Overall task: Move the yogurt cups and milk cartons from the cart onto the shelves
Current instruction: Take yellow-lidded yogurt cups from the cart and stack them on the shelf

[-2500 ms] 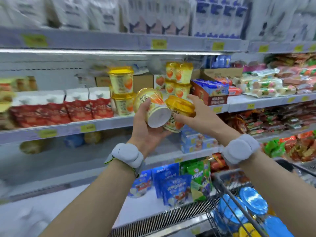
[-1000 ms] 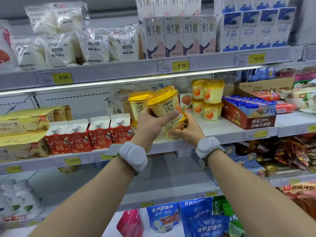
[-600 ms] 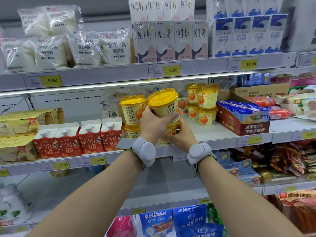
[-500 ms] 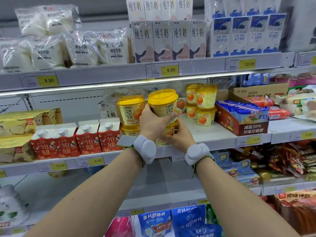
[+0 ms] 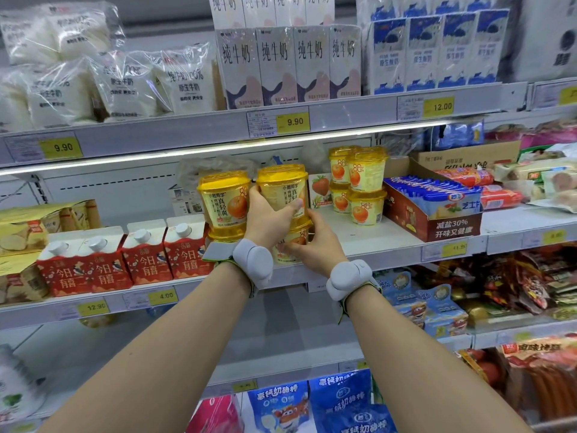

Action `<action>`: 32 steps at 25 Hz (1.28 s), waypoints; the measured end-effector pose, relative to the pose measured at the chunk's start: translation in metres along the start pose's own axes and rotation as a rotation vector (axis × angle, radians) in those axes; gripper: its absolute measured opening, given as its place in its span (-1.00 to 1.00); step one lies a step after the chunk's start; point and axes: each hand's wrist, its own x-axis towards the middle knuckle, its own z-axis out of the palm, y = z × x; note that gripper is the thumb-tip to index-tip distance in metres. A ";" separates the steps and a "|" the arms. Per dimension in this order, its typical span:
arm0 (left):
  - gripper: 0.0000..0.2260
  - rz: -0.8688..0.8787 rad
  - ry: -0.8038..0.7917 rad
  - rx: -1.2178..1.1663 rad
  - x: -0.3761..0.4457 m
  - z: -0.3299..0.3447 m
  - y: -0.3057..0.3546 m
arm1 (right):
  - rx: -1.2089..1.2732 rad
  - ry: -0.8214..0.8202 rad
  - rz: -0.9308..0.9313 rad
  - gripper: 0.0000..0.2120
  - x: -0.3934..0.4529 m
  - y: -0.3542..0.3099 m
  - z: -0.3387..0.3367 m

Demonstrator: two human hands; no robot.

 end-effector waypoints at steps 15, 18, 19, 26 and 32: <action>-0.35 0.017 -0.037 -0.063 0.004 0.002 -0.007 | -0.044 -0.066 0.024 -0.12 0.010 0.008 -0.001; -0.28 0.009 -0.074 -0.063 0.005 -0.001 -0.007 | -0.038 -0.081 0.046 0.03 0.013 0.011 0.000; -0.26 0.003 -0.089 -0.059 0.005 -0.002 -0.006 | -0.032 -0.087 0.052 0.05 0.014 0.011 -0.001; -0.19 -0.012 -0.080 -0.046 0.007 -0.001 -0.002 | -0.008 -0.118 0.050 0.04 0.016 0.013 -0.002; -0.41 0.047 -0.035 -0.020 0.005 0.003 -0.008 | 0.016 -0.132 0.041 0.05 0.016 0.012 -0.004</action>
